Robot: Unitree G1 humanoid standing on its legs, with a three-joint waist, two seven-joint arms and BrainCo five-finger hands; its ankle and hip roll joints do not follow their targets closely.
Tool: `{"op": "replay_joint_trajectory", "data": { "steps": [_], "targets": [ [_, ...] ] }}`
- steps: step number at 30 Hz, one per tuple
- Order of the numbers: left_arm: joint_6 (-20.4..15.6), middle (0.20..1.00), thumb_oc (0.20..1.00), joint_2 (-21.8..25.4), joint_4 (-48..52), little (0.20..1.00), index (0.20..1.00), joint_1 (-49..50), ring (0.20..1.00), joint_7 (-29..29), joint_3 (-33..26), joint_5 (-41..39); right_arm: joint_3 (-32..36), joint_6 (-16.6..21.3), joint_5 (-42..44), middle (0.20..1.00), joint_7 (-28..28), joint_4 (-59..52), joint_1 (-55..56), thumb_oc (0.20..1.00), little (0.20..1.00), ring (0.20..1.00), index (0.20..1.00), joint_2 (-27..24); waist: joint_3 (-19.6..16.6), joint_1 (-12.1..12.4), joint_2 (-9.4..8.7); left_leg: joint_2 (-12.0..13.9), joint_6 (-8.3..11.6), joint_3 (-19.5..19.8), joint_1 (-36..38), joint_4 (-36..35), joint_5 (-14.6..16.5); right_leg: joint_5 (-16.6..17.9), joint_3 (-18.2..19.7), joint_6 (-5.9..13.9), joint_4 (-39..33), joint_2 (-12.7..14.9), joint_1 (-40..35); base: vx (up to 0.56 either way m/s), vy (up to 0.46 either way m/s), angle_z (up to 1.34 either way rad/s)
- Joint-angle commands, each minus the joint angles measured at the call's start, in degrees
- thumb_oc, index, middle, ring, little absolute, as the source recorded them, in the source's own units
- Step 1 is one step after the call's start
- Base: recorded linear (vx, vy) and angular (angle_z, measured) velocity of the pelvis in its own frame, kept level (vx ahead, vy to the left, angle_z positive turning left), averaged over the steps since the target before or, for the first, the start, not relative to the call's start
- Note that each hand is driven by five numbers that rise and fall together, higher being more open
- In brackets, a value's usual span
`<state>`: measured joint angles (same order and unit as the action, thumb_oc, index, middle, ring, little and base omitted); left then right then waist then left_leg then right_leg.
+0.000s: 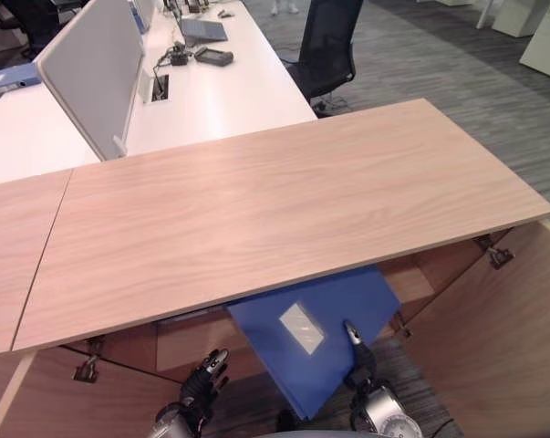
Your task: Put the empty folder in the office cabinet
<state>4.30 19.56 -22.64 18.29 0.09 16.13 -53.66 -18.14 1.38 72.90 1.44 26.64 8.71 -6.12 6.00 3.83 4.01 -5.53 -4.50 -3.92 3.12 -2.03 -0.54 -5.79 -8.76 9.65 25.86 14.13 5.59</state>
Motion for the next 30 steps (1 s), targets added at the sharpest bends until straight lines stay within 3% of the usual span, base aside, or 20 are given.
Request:
{"op": "replay_joint_trajectory", "data": {
  "steps": [1, 4, 9, 14, 16, 17, 20, 22, 25, 26, 30],
  "targets": [
    [-0.4, 1.000, 1.000, 1.4, 4.7, 1.000, 1.000, 4.9, 1.000, -1.2, 1.1, -0.4, -1.2, -0.9, -0.5, 0.200, 3.0, -5.7, 0.7, 0.200, 0.200, 0.200, 0.200, 0.6, 1.5, 0.8, -0.60, 3.6, 0.16, 1.0, -0.4, 2.5, 7.4, 11.0, -6.0, 1.52, -13.1, 3.2, -3.0, 0.11, 0.152, -0.25],
    [0.1, 1.000, 1.000, 1.8, 5.4, 1.000, 1.000, 5.8, 1.000, -1.5, 1.9, -1.2, -2.0, -1.1, -0.3, 0.200, 2.9, -6.2, 1.3, 0.200, 0.200, 0.200, 0.200, 0.0, 1.9, 1.0, -0.95, 3.8, 0.10, 0.5, 0.0, 3.4, 8.5, 11.2, -9.8, 1.62, -18.0, 2.0, -2.2, 0.03, 0.009, -0.23],
    [-0.2, 1.000, 1.000, 0.8, 4.7, 1.000, 1.000, 5.3, 1.000, -1.1, 2.5, -1.1, -1.6, 1.5, -0.3, 0.200, 1.9, -9.8, 1.7, 0.200, 0.200, 0.200, 0.200, -0.7, 2.7, 1.2, -2.82, 3.2, 0.32, 1.8, -1.9, 7.4, 10.0, 10.8, -9.1, 1.24, -21.0, -0.3, -2.6, 0.03, -0.031, 0.02],
    [0.3, 1.000, 1.000, 0.6, 4.0, 1.000, 1.000, 5.4, 1.000, -0.7, 3.7, -0.5, -2.0, 4.0, 1.0, 0.200, 0.1, -12.3, -0.2, 0.200, 0.200, 0.200, 0.200, -1.0, 2.5, 1.5, -3.69, 3.2, 0.48, 2.4, -3.8, 10.1, 11.2, 9.4, -9.8, 0.64, -19.9, -0.3, -2.1, 0.04, -0.038, 0.17],
    [0.1, 1.000, 1.000, 0.6, 4.1, 1.000, 1.000, 5.1, 1.000, -0.3, 4.2, -0.8, -1.9, 5.6, 0.8, 0.200, -1.0, -13.6, -1.3, 0.200, 0.200, 0.200, 0.200, -1.1, 2.9, 1.5, -3.84, 3.2, 0.50, 2.9, -5.3, 11.8, 11.8, 8.9, -10.1, 0.52, -18.2, 0.1, -0.9, -0.05, -0.036, 0.07],
    [-0.5, 1.000, 1.000, 0.7, 3.5, 1.000, 1.000, 3.7, 1.000, 1.1, 5.1, -0.8, -1.2, 8.5, -1.2, 0.200, -3.4, -15.2, -3.7, 0.200, 0.200, 0.200, 0.200, -1.5, 4.2, 1.0, -3.75, 3.4, 0.53, 3.4, -8.8, 14.8, 12.3, 8.2, -10.0, 0.30, -14.9, 0.9, 2.0, -0.17, -0.035, 0.06],
    [-1.3, 1.000, 1.000, 1.0, 3.7, 1.000, 1.000, 2.0, 1.000, 1.7, 6.2, -1.2, -0.6, 9.2, -2.7, 0.200, -4.2, -16.1, -5.7, 0.200, 0.200, 0.200, 0.200, -1.6, 5.7, 0.5, -3.65, 3.4, 0.45, 3.9, -14.2, 19.4, 13.0, 7.4, -10.0, -0.11, -11.6, 2.0, 5.5, -0.21, -0.019, 0.22],
    [-2.2, 1.000, 1.000, 1.2, 3.8, 1.000, 1.000, -0.5, 1.000, 2.1, 7.6, -1.5, -0.7, 10.9, -2.7, 0.200, -4.8, -16.5, -8.7, 0.200, 0.200, 0.200, 0.200, -1.9, 7.5, 0.3, -3.21, 3.1, 0.49, 5.5, -22.7, 26.3, 13.9, 5.8, -9.6, -0.93, -5.7, 2.9, 12.1, -0.27, -0.018, 0.45],
    [-2.8, 1.000, 1.000, 0.7, 3.5, 1.000, 1.000, -1.8, 1.000, 2.5, 8.0, -1.8, -0.4, 12.2, -3.2, 0.200, -5.5, -16.7, -10.4, 0.200, 0.200, 0.200, 0.200, -2.1, 7.4, 0.3, -2.87, 3.0, 0.53, 6.3, -27.6, 30.1, 14.6, 4.2, -9.4, -1.41, -1.9, 3.5, 16.4, -0.13, -0.001, 0.23],
    [-3.4, 1.000, 1.000, -0.4, 3.0, 1.000, 1.000, -3.4, 1.000, 3.0, 8.5, -2.0, 0.3, 13.4, -3.6, 0.200, -5.4, -18.4, -11.8, 0.200, 0.200, 0.200, 0.200, -2.2, 7.9, 0.5, -2.48, 2.8, 0.69, 7.3, -33.4, 34.7, 15.4, 1.6, -9.1, -2.09, 3.7, 4.5, 21.6, -0.09, -0.010, 0.12],
    [-3.7, 1.000, 1.000, -1.2, 2.3, 1.000, 1.000, -4.8, 1.000, 2.7, 9.1, -1.3, 0.7, 15.0, -3.5, 0.200, -5.4, -19.2, -12.6, 0.200, 0.200, 0.200, 0.200, -1.9, 8.0, 0.6, -1.92, 2.4, 0.91, 8.4, -38.3, 38.8, 16.3, -1.0, -8.7, -2.77, 9.0, 5.5, 26.2, -0.05, -0.013, 0.21]
  ]
}}
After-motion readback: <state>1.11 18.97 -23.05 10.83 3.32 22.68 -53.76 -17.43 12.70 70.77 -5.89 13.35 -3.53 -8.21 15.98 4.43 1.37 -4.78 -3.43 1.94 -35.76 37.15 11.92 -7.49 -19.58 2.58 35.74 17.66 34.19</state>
